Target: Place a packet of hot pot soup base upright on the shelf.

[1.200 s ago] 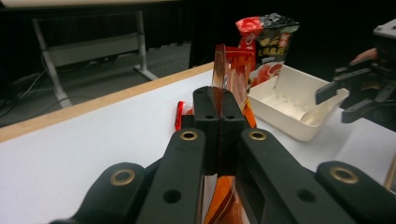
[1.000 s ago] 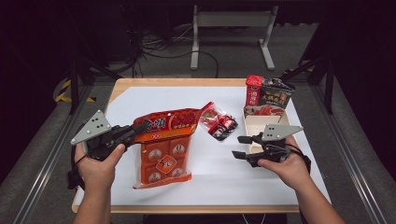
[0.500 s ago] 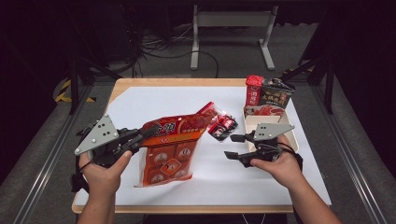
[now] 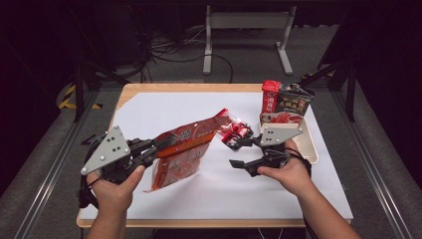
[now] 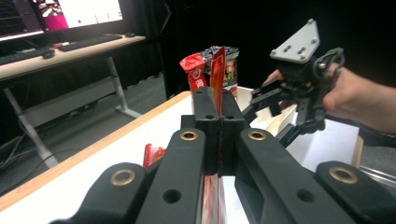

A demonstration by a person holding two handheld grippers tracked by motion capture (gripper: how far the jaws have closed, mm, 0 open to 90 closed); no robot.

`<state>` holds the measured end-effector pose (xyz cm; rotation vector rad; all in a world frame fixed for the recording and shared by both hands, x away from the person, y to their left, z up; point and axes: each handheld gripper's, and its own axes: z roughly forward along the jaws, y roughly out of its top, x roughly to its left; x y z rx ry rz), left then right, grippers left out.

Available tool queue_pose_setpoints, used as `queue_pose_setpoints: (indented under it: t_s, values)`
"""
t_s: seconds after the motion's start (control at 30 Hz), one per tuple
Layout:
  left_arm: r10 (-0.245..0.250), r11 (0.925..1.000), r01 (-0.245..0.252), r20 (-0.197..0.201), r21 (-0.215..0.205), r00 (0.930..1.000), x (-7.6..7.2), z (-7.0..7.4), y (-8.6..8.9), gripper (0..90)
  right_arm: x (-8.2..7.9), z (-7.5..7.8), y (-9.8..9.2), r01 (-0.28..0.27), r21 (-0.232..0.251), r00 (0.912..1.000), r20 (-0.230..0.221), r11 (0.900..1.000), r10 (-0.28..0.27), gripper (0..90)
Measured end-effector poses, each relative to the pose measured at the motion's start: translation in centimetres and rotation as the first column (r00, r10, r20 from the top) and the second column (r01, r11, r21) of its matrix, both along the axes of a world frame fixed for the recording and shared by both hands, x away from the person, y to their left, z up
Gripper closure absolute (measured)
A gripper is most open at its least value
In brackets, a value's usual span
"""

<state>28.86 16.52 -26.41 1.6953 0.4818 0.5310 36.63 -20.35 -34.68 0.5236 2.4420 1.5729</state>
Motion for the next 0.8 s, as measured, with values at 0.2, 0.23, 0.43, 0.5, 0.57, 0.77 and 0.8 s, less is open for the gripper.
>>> queue_pose_setpoints:
  t_s: [0.2, 0.23, 0.43, 0.5, 0.57, 0.77, 0.8]
  values:
    - [-0.025, 0.9996, 0.026, 0.003, -0.015, 0.9997, 0.2, -0.1, -0.5, 90.0, 0.4, -0.5, 1.4, -0.031, 0.022, 0.9995, -0.001, 0.999, 0.031, 23.9]
    - [-0.032, 0.9993, 0.033, 0.004, -0.02, 0.9995, 0.2, -0.1, -0.6, 90.0, 0.5, -0.5, 1.5, -0.037, 0.026, 0.9993, 0.0, 0.999, 0.037, 23.2]
    - [-0.062, 0.9972, 0.063, 0.019, -0.04, 0.9979, 0.1, 0.2, -1.5, 90.0, 0.5, -1.1, 2.5, -0.06, 0.036, 0.9982, 0.007, 0.998, 0.06, 21.5]
    - [-0.068, 0.9965, 0.069, 0.023, -0.047, 0.9974, 0.2, 0.2, -1.8, 90.0, 0.6, -1.4, 2.8, -0.074, 0.047, 0.9972, 0.009, 0.996, 0.074, 21.1]
    - [-0.076, 0.9959, 0.077, 0.023, -0.047, 0.9968, 0.2, 0.2, -2.2, 90.0, 0.6, -1.5, 2.9, -0.081, 0.054, 0.9966, 0.017, 0.995, 0.08, 21.1]
    - [-0.107, 0.993, 0.108, 0.019, -0.049, 0.9941, 0.6, 0.0, -2.8, 90.0, 0.8, -1.9, 3.2, -0.116, 0.083, 0.9931, 0.028, 0.99, 0.114, 20.7]
    - [-0.11, 0.9926, 0.11, 0.017, -0.051, 0.9938, 0.6, 0.0, -2.8, 90.0, 0.8, -2.0, 3.3, -0.129, 0.097, 0.9916, 0.023, 0.987, 0.127, 20.9]
